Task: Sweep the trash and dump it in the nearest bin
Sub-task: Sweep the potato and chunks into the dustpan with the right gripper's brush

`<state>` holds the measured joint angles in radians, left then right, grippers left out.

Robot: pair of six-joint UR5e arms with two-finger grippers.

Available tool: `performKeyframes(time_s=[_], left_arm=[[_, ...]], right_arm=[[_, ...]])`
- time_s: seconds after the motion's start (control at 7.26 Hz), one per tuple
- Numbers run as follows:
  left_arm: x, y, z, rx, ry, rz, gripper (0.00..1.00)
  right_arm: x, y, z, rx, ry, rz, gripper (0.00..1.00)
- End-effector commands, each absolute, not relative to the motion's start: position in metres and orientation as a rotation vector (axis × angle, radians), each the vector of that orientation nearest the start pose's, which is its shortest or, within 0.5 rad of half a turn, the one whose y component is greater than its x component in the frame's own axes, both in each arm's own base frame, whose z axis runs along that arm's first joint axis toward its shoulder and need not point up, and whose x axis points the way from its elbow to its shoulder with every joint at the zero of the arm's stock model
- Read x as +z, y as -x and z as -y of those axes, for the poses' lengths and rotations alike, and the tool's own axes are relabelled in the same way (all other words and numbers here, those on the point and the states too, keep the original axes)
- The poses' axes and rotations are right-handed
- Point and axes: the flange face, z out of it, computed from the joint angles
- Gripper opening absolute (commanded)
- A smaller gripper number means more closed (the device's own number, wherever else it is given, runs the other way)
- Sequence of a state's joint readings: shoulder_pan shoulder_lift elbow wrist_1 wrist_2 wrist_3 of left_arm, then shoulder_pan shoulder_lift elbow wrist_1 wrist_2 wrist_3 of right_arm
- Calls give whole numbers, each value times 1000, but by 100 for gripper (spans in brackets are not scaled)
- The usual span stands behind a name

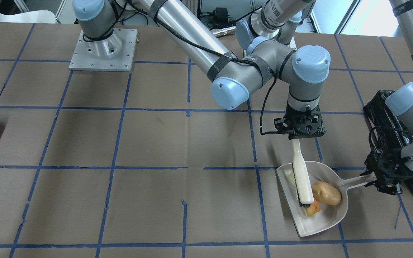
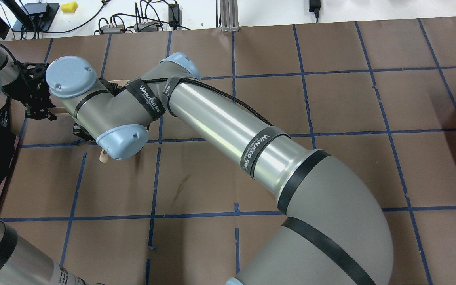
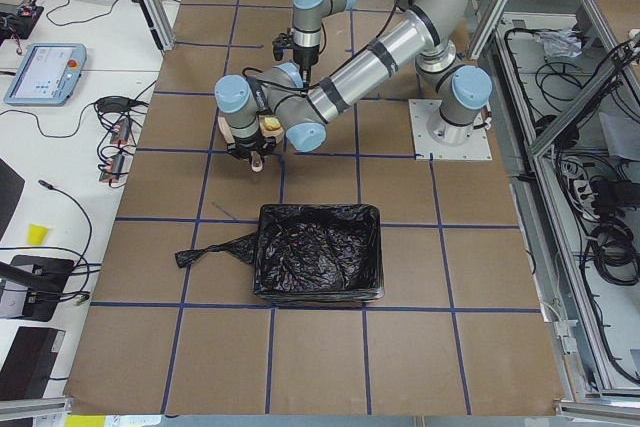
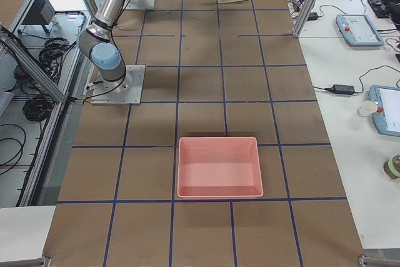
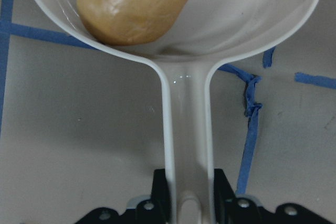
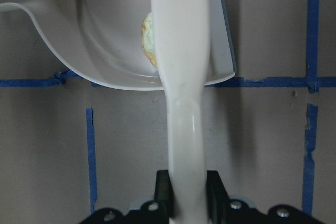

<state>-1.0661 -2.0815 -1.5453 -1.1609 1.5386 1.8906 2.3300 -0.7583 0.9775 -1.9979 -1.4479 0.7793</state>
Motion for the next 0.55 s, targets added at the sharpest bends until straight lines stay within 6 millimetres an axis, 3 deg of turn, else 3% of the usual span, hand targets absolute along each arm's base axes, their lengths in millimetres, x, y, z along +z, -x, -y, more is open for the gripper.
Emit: performKeyframes(time_s=[0.0, 0.14, 0.28, 0.41], left_arm=[[236, -189, 631, -36, -2069, -2505, 7], [233, -187, 629, -57, -2072, -2519, 7], [233, -189, 628, -103, -2068, -2537, 7], [236, -188, 627, -140, -2068, -2550, 7]], right_arm=[[323, -609, 533, -146, 39, -2953, 19], [338, -579, 551, -151, 101, -2972, 19], [327, -545, 573, -181, 138, -3061, 18], [297, -539, 563, -110, 116, -3097, 18]])
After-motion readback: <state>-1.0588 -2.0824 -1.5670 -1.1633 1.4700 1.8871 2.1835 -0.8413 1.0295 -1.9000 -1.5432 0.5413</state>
